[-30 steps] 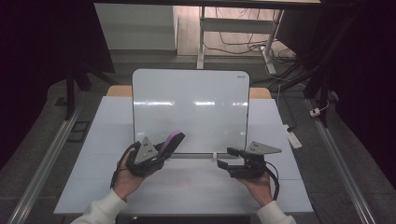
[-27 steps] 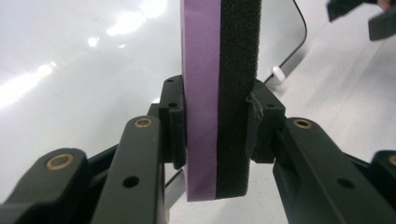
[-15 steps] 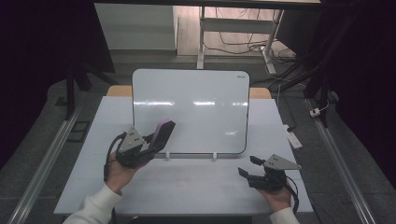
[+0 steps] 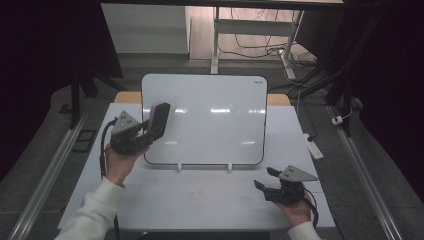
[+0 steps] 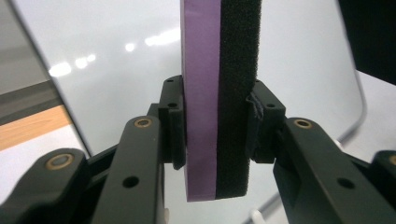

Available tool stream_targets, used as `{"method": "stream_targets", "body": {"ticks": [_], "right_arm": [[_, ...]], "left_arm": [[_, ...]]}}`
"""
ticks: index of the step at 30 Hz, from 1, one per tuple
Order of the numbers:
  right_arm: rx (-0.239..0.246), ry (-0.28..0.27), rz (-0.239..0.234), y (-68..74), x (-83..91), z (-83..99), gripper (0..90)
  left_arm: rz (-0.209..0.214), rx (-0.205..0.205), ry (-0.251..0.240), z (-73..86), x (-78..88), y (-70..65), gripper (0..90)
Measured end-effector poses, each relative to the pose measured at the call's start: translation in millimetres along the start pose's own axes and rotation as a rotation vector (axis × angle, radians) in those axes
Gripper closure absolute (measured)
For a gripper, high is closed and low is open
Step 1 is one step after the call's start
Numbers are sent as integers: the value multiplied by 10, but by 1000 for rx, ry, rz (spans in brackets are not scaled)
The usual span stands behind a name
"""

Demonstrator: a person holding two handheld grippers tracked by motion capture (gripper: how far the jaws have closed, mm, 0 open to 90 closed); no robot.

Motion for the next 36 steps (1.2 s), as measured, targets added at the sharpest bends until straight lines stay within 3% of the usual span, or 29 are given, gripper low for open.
{"method": "stream_targets", "body": {"ticks": [8,18,28,36], "right_arm": [[-10,7,-4,-12,-2,5,298],[-11,8,-2,-18,-3,8,298],[-9,10,-7,-19,-6,13,297],[-6,12,-6,-19,-8,14,296]], "left_arm": [[-91,37,25,-210,-51,254,634],[-183,65,80,-266,-218,421,633],[-239,67,111,-315,-366,449,628],[-274,12,146,-342,-449,405,609]]}}
Point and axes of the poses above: each handheld gripper's, and its own axes: x roughly backward along the jaws, z roughly out of its underside, y roughly to its left, the point moved 5 cm from there along -x, roughly forward along the jaws, and after that the axes turned 7 degrees about z, right-handed, at the moved point
